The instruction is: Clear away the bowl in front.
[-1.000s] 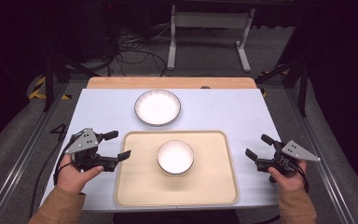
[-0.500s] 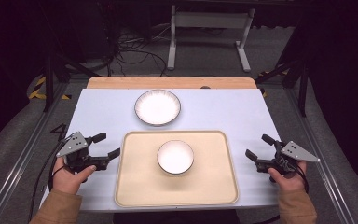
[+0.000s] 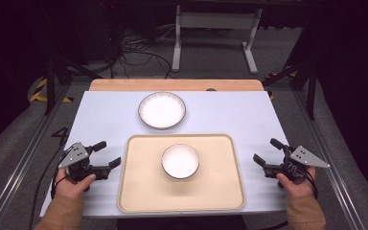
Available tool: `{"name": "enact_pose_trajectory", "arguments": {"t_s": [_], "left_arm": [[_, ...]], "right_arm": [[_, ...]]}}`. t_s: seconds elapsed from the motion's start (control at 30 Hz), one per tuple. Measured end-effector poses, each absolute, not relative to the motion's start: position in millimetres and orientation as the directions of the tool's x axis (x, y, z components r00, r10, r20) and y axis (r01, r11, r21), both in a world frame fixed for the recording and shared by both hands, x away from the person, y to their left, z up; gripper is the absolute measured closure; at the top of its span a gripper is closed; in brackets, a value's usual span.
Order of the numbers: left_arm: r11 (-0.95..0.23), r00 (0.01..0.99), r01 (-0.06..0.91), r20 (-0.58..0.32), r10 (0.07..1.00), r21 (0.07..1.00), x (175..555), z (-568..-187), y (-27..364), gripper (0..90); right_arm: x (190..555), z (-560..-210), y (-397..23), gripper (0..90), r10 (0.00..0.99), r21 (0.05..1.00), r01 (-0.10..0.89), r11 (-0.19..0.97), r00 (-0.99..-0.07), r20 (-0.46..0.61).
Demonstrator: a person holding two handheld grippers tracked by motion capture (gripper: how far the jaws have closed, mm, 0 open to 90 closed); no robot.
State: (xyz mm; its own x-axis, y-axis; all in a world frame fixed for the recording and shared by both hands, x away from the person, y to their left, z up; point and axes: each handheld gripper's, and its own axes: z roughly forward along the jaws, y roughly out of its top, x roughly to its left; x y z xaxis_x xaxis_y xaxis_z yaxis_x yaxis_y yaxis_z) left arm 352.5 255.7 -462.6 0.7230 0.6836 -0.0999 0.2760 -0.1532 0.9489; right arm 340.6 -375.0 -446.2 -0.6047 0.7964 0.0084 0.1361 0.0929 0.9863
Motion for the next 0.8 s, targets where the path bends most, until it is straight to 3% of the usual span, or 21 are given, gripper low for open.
{"name": "enact_pose_trajectory", "arguments": {"t_s": [0.8], "left_arm": [[-0.153,0.715,0.278,-0.097,0.693,0.948,348.9,-467.5,255.1,11.2]], "right_arm": [[340.6,-453.4,-377.2,5.5,0.803,0.986,0.144,0.083,-0.596,0.019]]}}
